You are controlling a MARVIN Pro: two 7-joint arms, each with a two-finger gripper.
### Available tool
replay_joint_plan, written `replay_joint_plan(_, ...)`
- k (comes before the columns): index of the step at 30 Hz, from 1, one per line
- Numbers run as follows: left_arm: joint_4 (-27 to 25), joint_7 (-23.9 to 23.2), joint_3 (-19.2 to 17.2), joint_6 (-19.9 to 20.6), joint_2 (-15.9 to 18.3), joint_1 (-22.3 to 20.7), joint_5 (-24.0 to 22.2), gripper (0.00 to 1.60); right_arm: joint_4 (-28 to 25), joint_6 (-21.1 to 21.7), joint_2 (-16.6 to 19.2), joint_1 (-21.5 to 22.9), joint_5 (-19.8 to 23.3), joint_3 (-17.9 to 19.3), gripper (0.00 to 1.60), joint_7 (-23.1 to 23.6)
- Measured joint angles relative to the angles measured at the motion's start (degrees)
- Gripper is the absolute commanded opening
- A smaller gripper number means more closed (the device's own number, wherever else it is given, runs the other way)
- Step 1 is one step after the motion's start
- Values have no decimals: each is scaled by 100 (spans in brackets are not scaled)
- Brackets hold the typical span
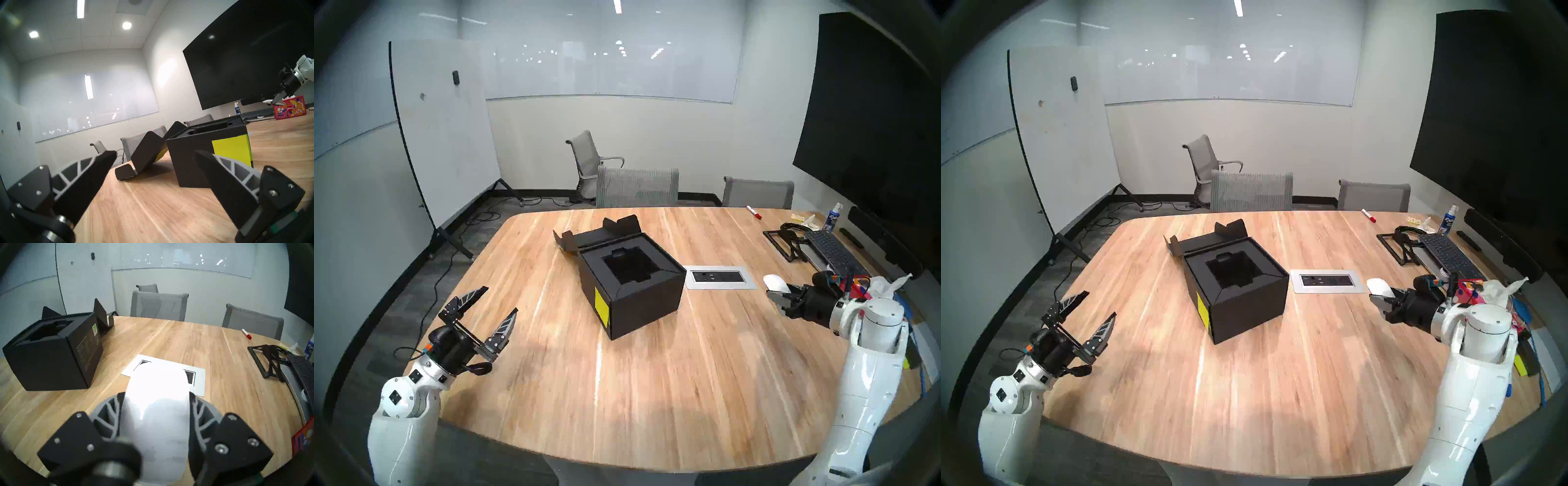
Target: Open the box and place the mouse inside
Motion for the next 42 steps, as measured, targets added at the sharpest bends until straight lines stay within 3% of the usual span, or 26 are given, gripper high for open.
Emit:
replay_joint_plan(17,0,0,0,0,0,0,0,160,-23,-275,21,156,136,-250,0,335)
replay_joint_plan(42,0,0,0,-1,0,0,0,160,-67,-262,-286,497,58,-1058,0,103)
